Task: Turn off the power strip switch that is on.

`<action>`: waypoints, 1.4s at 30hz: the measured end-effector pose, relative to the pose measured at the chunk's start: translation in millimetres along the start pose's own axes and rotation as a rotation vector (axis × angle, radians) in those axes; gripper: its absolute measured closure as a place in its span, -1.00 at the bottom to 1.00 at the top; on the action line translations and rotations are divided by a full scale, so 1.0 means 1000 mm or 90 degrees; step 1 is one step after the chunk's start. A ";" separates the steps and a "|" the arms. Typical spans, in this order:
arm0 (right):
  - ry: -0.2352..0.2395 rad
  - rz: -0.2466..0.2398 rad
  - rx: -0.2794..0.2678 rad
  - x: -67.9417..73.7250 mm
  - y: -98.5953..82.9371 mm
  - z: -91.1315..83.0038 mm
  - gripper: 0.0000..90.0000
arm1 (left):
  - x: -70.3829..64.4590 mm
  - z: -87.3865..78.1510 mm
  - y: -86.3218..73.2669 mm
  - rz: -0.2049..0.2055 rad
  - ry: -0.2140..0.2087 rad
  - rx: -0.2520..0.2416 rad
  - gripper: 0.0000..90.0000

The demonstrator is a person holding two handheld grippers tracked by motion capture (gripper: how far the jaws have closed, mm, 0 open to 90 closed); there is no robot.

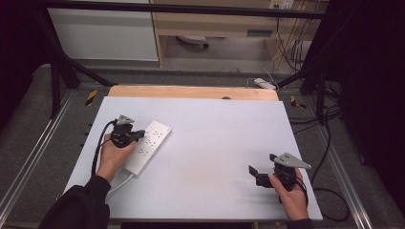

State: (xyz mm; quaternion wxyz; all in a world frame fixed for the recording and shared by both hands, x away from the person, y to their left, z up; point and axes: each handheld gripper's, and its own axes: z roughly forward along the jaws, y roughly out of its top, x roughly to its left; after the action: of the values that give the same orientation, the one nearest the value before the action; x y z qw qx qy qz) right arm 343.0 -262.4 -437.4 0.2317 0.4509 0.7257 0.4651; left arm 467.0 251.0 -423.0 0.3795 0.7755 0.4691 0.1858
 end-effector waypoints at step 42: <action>0.002 -0.003 0.000 0.000 0.000 -0.001 -0.94 | 0.003 0.006 -0.001 -0.007 -0.005 0.009 1.00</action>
State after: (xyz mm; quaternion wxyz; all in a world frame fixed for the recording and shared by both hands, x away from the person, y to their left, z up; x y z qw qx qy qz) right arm 342.3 -262.7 -436.9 0.2313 0.4484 0.7274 0.4651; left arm 471.1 251.3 -427.7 0.3771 0.7762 0.4731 0.1775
